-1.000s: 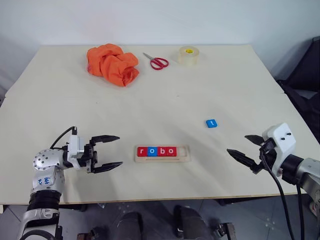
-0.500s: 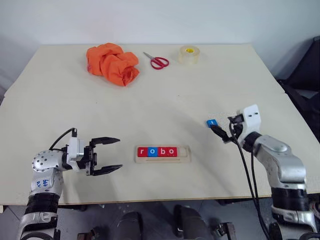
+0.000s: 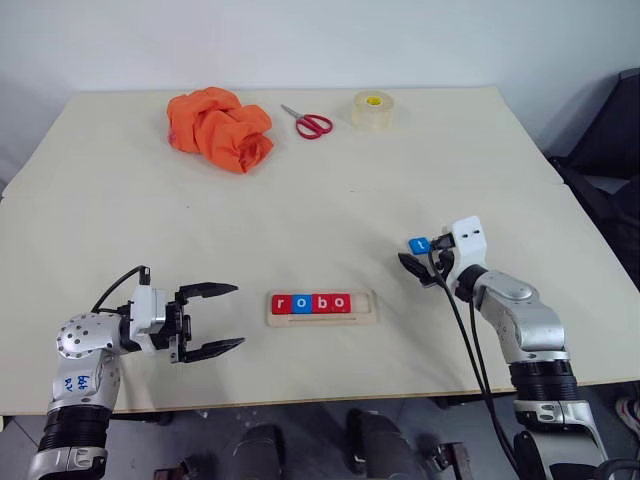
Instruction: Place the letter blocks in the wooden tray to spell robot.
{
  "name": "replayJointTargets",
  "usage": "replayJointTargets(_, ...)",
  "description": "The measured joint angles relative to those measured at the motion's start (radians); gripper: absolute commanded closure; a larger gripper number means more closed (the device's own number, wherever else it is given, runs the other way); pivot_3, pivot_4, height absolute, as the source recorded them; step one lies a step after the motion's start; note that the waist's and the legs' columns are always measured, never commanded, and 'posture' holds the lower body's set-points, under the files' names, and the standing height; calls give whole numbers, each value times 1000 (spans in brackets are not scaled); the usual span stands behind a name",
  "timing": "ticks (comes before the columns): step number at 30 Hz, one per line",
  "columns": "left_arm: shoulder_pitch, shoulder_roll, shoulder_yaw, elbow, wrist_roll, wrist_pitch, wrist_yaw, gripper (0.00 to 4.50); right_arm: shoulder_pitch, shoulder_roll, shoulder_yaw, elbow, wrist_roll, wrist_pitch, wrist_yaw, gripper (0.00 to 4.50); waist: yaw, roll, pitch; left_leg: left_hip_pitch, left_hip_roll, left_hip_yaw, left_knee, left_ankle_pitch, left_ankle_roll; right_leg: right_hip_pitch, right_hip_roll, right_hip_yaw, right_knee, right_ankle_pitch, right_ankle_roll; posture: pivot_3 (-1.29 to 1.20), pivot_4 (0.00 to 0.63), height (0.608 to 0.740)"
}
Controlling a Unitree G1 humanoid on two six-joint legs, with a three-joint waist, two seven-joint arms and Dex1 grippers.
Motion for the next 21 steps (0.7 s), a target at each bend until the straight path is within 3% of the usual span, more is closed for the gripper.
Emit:
replayJointTargets(8, -17, -7, -5, 4, 0, 0, 6, 0, -4, 43, -4, 0, -9, -7, -80, 3036, -1, 0, 0, 0, 0, 0, 0, 0, 0, 0, 0, 0, 0, 0, 0, 0, 150, 740)
replayJointTargets(14, -47, -10, -19, 31, 1, -2, -12, 0, 31, 98, -15, -88, -9, 11, -175, 3043, -1, 0, 0, 0, 0, 0, 0, 0, 0, 0, 0, 0, 0, 0, 0, 0, 150, 740)
replayJointTargets(21, -69, -10, -23, 65, 1, -1, -45, 0, 188, 125, -27, -474, 4, 196, -283, 3043, 2, 0, 0, 0, 0, 0, -1, 0, 0, 0, 0, 0, 0, 0, 0, 0, 150, 740)
